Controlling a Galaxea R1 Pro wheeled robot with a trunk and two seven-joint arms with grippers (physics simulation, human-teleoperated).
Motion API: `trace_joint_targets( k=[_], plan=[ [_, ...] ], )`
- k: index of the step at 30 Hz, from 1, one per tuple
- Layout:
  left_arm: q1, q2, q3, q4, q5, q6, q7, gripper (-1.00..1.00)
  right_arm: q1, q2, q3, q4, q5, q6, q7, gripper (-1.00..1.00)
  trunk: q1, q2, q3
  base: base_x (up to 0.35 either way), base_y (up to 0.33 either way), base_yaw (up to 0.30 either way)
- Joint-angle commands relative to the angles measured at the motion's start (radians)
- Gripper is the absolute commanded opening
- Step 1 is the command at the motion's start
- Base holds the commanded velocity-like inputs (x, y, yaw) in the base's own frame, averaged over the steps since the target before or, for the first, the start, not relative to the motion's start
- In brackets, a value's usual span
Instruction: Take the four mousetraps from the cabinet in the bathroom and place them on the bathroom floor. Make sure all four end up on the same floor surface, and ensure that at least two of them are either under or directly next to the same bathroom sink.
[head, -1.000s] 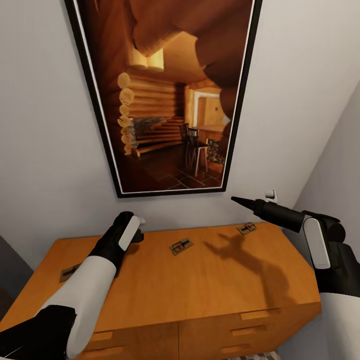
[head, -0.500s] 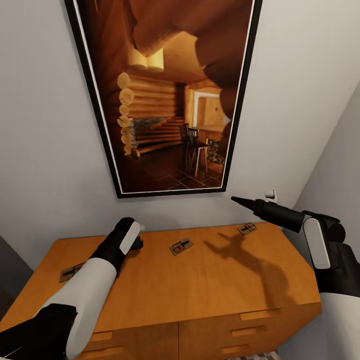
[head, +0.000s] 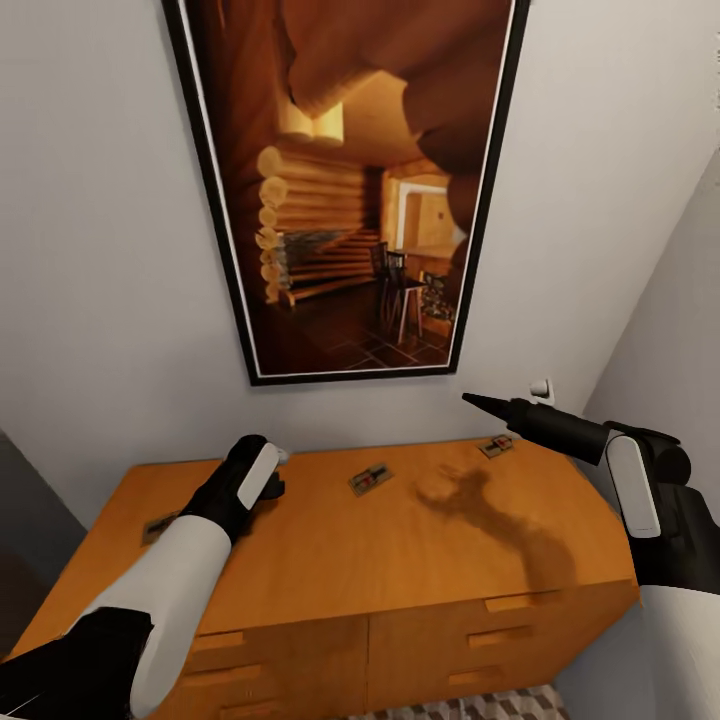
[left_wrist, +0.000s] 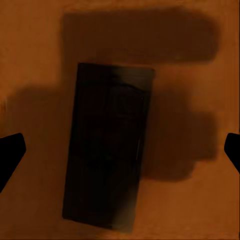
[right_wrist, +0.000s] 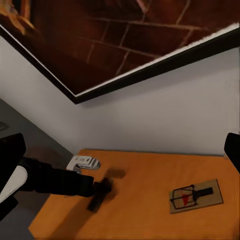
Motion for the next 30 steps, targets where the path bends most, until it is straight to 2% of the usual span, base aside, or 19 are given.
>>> trace_joint_targets(
  k=[1, 9, 21, 30],
  plan=[
    [-0.001, 0.001, -0.003, -0.001, 0.011, 0.002, 0.01, 1.0, -0.001, 0.0, -0.001, 0.0, 0.003, 0.004, 0.006, 1.0, 0.0, -0.002, -0.002, -0.26, 0.145, 0.0],
    [-0.001, 0.001, -0.003, 0.0, 0.011, 0.002, 0.008, 1.0, -0.001, 0.0, -0.001, 0.0, 0.003, 0.004, 0.006, 1.0, 0.0, -0.002, -0.002, -0.169, 0.1, 0.0],
    [-0.001, 0.002, -0.003, 0.007, 0.012, 0.002, 0.002, 1.0, -0.001, 0.0, -0.001, 0.0, 0.003, 0.004, 0.006, 1.0, 0.0, -0.002, -0.002, -0.02, 0.012, 0.0],
    [-0.001, 0.002, -0.004, 0.007, 0.012, 0.001, -0.025, 1.0, -0.001, 0.0, -0.001, 0.0, 0.003, 0.004, 0.006, 1.0, 0.0, -0.002, -0.002, -0.001, 0.001, 0.0]
  ],
)
